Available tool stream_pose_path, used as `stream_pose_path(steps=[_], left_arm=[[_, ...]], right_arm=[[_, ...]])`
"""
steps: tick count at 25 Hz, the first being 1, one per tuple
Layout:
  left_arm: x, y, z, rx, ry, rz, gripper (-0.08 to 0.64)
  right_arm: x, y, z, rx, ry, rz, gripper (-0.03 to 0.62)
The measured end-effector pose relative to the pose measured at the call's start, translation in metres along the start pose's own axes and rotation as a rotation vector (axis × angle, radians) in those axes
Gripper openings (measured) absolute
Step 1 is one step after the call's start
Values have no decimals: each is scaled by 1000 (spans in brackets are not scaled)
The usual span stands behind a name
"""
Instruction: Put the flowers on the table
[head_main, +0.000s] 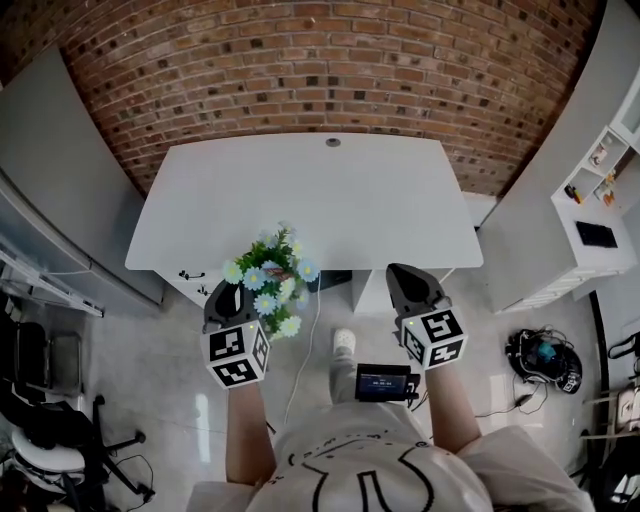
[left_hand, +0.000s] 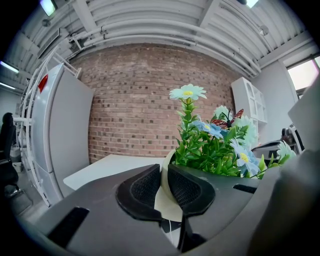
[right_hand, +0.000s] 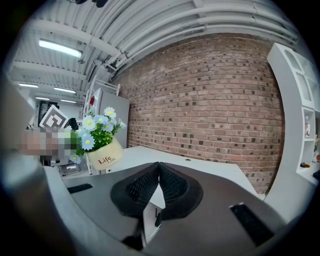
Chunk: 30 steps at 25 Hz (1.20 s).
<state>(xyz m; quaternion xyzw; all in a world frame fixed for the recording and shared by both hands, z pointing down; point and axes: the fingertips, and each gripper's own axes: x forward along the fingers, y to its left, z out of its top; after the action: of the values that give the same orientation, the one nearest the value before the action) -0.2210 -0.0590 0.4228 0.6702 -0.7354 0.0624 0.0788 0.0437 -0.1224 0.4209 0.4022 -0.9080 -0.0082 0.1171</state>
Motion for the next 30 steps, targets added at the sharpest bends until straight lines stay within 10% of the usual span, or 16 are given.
stream_pose_path(steps=[30], left_arm=[[261, 13, 66, 2, 15, 60, 56]], right_arm=[[234, -161, 43, -9, 1, 73, 14]])
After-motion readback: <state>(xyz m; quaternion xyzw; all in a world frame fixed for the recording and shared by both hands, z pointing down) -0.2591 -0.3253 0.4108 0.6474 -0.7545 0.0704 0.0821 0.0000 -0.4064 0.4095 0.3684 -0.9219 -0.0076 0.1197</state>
